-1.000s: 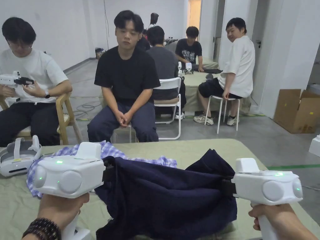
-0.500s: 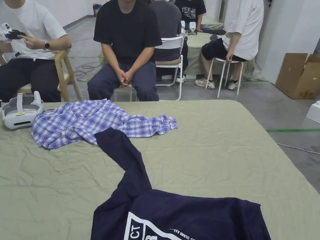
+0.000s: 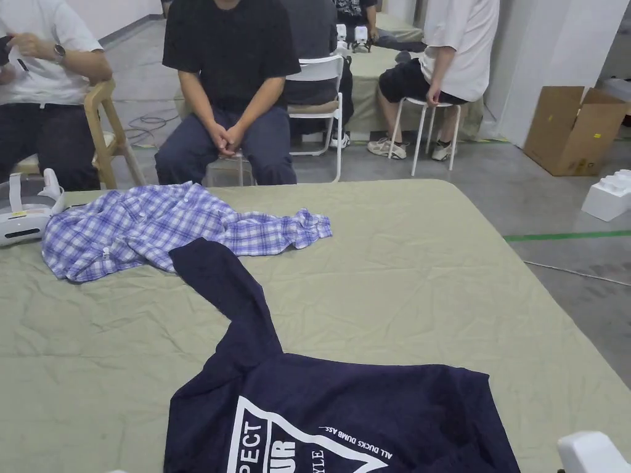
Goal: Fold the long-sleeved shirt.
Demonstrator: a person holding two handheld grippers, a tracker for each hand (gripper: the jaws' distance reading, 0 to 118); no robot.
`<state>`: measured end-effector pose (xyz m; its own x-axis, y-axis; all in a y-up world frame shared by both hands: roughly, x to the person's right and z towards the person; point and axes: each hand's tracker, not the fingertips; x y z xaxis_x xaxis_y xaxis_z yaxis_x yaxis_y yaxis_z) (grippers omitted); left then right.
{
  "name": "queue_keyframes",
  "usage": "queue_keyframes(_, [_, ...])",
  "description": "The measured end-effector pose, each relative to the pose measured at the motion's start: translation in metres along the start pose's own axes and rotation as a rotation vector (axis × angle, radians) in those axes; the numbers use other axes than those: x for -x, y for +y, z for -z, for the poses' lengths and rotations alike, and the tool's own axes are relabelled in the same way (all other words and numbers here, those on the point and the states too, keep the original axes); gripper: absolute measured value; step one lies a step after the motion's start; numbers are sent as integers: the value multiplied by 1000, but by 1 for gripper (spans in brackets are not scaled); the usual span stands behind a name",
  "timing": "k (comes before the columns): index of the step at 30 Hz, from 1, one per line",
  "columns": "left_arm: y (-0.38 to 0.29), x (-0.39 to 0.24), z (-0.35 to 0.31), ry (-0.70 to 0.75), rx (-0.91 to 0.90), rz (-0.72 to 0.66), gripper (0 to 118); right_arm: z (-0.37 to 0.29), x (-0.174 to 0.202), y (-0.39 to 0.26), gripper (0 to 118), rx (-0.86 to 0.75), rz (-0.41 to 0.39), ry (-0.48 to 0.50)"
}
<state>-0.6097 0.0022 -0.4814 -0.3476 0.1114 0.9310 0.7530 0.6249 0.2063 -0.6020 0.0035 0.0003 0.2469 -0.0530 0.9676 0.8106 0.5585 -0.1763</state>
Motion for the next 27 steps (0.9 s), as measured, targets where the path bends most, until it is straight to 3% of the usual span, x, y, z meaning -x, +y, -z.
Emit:
queue_keyframes(1, [6,5,-2,4,-42,-12,3,4,1,3,0,-13,1,-35])
queue_keyframes(2, [13,9,-1,-1,-46,-22,3,5,2,7,1,-36,16,-77])
queue_keyframes(6, [49,25,22,52,-65,-20,6,25,10,30,1,-25,8,-70])
queue_keyframes(7, [59,30,31,54,-72,-29,26,29,8,34,1,-25,4,-77])
queue_keyframes(9, [83,48,60,60,-57,-102,102,40,12,43,1,-13,11,-78])
queue_keyframes(10, [94,56,79,81,-16,-120,110,46,13,46,1,-5,18,-79])
queue_keyframes(13, [117,76,130,182,29,-129,89,63,21,54,1,30,5,-99])
queue_keyframes(16, [127,92,180,291,132,-135,91,78,24,59,1,54,-9,-122])
queue_keyframes(25, [109,95,269,298,263,-128,89,97,12,72,1,73,27,-111])
queue_keyframes(27, [108,86,262,317,239,-102,83,99,0,80,3,70,45,-119])
